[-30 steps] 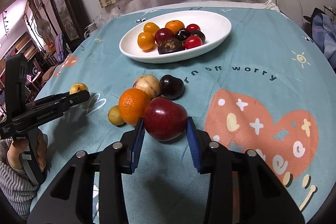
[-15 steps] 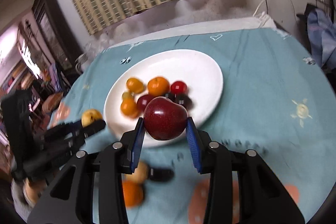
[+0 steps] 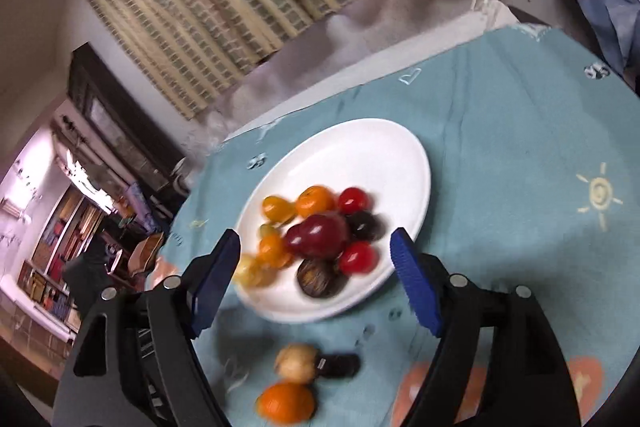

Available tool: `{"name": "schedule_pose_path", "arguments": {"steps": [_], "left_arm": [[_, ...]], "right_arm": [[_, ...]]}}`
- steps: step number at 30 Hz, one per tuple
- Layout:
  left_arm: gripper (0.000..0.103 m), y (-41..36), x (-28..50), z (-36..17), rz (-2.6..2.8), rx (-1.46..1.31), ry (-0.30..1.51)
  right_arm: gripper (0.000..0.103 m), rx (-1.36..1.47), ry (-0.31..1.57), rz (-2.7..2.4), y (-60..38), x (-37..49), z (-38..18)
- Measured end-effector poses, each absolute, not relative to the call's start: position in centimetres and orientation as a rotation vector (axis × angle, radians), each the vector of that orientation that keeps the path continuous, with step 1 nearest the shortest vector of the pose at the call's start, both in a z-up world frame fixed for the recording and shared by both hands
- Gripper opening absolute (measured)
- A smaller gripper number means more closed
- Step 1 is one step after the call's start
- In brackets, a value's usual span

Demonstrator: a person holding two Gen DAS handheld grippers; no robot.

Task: Organize fruits
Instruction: 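Lower both fruits onto the white plate and open both tools, then grasp a small yellow plum with the left tool while the right tool grasps a mandarin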

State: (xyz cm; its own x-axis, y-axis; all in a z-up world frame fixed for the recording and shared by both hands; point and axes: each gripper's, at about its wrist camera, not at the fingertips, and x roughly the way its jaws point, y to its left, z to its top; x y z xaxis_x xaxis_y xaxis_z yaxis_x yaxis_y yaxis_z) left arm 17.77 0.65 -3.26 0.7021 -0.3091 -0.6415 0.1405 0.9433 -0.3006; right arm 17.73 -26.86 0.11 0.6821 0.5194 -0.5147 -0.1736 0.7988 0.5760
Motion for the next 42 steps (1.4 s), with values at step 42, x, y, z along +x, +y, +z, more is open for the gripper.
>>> {"name": "schedule_pose_path", "arguments": {"steps": [42], "left_arm": [[0.1, 0.9, 11.5, -7.3, -0.175, -0.087, 0.881]], "right_arm": [[0.095, 0.6, 0.876, 0.355, -28.0, 10.8, -5.1]]}}
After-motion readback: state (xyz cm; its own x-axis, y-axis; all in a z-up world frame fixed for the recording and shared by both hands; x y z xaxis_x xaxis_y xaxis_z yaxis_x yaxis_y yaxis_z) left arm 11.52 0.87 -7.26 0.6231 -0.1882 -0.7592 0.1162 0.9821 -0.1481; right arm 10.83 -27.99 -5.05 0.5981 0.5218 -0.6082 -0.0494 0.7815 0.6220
